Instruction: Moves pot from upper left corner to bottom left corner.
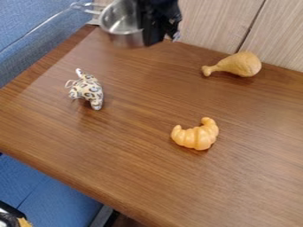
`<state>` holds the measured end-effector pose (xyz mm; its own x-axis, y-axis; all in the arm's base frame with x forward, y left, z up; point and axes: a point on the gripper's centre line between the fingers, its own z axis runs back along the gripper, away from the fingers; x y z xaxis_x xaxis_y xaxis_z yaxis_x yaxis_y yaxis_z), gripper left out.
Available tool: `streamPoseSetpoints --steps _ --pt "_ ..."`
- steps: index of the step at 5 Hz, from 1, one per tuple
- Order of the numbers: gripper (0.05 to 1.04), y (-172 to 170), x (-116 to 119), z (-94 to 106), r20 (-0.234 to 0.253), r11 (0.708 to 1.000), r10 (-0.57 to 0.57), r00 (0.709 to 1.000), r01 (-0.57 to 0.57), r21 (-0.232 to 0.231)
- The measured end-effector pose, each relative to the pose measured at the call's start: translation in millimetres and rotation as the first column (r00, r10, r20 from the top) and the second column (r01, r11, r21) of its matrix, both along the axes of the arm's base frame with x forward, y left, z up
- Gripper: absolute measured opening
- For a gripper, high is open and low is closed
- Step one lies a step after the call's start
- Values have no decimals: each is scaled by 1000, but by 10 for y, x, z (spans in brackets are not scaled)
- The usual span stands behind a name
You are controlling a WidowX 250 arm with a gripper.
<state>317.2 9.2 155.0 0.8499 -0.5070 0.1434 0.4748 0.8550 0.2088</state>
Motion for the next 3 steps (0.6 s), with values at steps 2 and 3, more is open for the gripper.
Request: streamPoseSetpoints --steps 2,3 --pt "79 -58 -684 -280 -120 999 -9 993 5 -37" --pt "79 -21 -921 -500 -164 1000 -23 986 21 -12"
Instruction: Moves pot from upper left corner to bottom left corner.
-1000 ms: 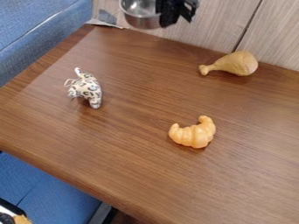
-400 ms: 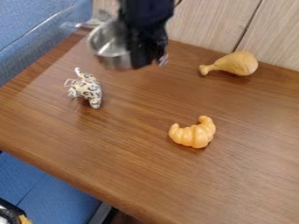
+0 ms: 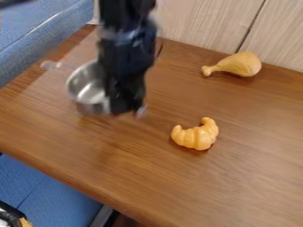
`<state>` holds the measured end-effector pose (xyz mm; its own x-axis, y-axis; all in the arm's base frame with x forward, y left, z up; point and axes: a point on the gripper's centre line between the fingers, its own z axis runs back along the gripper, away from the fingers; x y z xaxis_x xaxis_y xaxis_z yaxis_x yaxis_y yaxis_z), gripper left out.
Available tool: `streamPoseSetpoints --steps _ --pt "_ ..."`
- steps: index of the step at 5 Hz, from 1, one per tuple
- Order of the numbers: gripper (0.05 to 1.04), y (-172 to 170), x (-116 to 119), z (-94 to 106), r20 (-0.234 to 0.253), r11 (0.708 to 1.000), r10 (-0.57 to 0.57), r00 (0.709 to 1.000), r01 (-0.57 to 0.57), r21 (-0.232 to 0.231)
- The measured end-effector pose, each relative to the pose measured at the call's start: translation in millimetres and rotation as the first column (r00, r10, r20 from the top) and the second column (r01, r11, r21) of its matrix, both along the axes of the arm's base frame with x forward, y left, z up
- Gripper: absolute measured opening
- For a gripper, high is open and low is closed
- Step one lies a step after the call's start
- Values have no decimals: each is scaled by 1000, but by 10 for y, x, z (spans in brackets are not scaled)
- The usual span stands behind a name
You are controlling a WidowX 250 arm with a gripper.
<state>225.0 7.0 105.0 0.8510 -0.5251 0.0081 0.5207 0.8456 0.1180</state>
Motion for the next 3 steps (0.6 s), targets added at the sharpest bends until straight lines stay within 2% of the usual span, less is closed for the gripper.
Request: streamPoseSetpoints --steps 1,2,3 --pt "79 4 -121 -180 -21 999 -38 999 38 4" --pt "79 32 -222 -426 -11 997 -67 998 67 27" --pt "79 22 -215 -517 1 994 -95 995 95 58"
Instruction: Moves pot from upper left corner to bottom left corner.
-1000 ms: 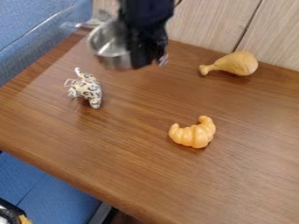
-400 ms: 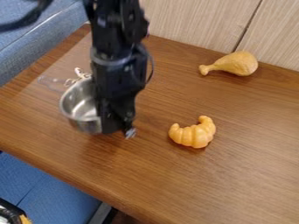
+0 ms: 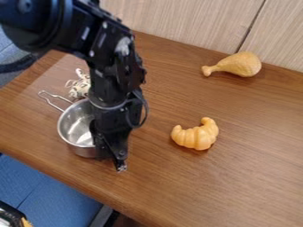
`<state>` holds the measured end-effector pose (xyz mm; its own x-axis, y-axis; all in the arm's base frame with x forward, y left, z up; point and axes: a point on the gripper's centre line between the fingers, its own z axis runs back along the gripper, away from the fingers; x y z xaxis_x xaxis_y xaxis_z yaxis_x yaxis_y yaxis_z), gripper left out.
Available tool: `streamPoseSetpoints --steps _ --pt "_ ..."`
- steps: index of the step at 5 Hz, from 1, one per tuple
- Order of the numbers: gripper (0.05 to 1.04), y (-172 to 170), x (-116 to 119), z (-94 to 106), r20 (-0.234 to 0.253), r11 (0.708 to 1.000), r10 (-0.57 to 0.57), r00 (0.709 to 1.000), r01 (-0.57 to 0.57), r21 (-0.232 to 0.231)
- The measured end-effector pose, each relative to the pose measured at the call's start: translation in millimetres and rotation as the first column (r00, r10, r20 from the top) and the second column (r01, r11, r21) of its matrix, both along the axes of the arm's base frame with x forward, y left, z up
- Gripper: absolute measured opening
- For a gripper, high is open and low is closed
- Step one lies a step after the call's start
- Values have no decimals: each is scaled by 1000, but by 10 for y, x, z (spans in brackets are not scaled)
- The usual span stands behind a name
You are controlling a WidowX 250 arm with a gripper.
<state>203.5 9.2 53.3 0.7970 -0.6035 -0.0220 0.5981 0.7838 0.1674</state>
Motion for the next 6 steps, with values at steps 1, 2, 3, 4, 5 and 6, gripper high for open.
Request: streamPoseSetpoints --steps 1,2,3,4,5,6 --pt "108 -2 17 -55 -8 1000 2 1000 -1 10" --pt "290 0 22 -57 -6 1000 17 1000 -17 12" --pt "580 -13 37 -38 -6 1000 12 1000 -12 4" --pt "882 -56 41 59 8 1000 -2 1000 2 -9" --pt "1019 -101 72 272 49 1000 -12 999 12 -13" --pt "1009 -93 140 521 98 999 11 995 -5 -52"
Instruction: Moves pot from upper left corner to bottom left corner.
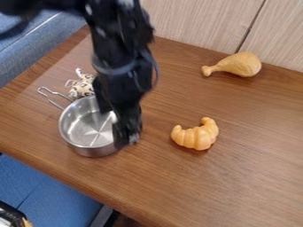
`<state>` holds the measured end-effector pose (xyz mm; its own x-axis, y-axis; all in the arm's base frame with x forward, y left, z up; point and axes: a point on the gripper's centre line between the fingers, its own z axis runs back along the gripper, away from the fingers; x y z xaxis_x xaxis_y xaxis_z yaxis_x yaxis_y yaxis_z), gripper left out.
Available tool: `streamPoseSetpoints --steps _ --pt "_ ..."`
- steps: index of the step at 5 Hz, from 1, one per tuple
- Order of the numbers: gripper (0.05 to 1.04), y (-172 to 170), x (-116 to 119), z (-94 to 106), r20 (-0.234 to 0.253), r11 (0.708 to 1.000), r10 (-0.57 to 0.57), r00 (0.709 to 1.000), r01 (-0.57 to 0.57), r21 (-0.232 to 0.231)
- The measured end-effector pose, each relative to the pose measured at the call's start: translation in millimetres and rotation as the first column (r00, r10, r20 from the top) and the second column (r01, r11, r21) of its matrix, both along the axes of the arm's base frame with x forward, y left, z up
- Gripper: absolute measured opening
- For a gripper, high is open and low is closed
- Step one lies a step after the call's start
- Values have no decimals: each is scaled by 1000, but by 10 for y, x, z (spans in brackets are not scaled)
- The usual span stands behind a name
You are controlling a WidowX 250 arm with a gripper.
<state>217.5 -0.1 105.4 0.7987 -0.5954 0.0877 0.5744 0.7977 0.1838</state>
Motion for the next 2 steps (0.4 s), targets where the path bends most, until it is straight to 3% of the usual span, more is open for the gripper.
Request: streamPoseSetpoints --steps 1,2 --pt "1006 -19 82 165 7 997 0 1000 1 -82" --pt "1004 -18 76 167 3 997 -5 1000 6 -82"
